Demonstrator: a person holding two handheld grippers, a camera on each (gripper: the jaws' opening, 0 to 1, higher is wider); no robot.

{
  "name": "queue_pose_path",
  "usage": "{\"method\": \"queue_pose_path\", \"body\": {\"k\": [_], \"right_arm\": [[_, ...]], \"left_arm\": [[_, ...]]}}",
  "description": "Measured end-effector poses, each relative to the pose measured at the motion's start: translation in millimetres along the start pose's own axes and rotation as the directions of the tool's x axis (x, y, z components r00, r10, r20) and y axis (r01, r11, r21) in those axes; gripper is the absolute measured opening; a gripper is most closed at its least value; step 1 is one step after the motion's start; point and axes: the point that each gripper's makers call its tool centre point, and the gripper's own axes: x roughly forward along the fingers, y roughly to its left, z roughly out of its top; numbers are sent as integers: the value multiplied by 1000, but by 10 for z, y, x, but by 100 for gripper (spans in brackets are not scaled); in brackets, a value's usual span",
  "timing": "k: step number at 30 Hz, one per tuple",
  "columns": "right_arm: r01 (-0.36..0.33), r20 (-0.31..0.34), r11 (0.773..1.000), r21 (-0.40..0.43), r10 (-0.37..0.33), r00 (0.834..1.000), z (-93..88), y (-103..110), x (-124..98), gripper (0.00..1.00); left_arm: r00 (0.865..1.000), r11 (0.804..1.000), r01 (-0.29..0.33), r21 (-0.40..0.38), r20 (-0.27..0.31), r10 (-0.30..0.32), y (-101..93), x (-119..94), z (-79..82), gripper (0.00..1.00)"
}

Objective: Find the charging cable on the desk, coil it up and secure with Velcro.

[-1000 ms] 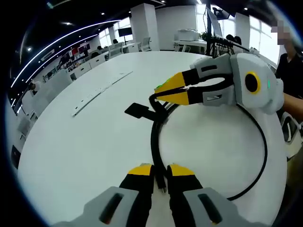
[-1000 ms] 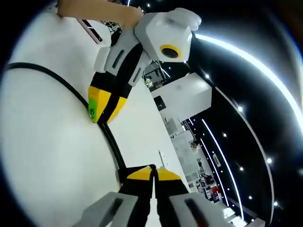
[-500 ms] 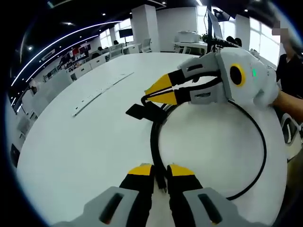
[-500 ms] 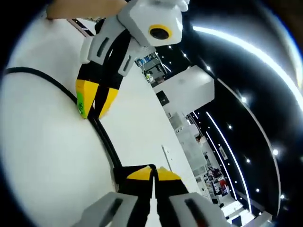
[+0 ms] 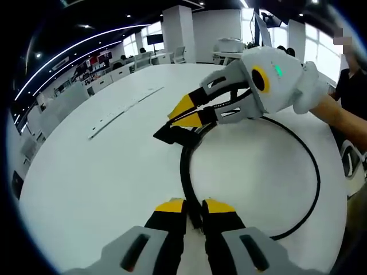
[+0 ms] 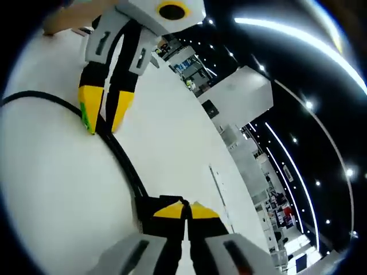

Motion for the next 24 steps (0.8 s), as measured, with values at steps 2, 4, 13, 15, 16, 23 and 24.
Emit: {"method": "queue_pose_path", "body": {"k": [2, 4, 13, 15, 16, 23, 24], "right_arm": [[-6, -4, 1000, 8, 6, 1000, -17, 4, 14, 4], [-17, -7, 1000, 19, 17, 1000, -35, 23, 27, 4], [-34, 1, 999, 15, 34, 999, -48, 16, 75, 4], [-47, 1, 999, 14, 47, 999, -49, 19, 89, 4], [-53, 0, 998, 16, 53, 999, -50, 19, 98, 4], [-120, -12, 991, 66, 121, 993, -84, 31, 157, 4], [-125, -11, 990, 71, 126, 992, -87, 31, 162, 4]], "left_arm": [[1000, 1000, 3, 0, 0, -3, -5, -1, -1, 12], [1000, 1000, 5, -1, 0, -5, -6, 1, -1, 12], [1000, 1000, 10, -4, 3, -10, -7, 6, 7, 12], [1000, 1000, 8, -6, 0, -8, -7, 4, 4, 12], [1000, 1000, 8, -7, 1, -8, -7, 4, 4, 12], [1000, 1000, 4, -14, -1, -4, -6, 3, 3, 12], [1000, 1000, 3, -13, -2, -3, -6, 3, 3, 12]]}}
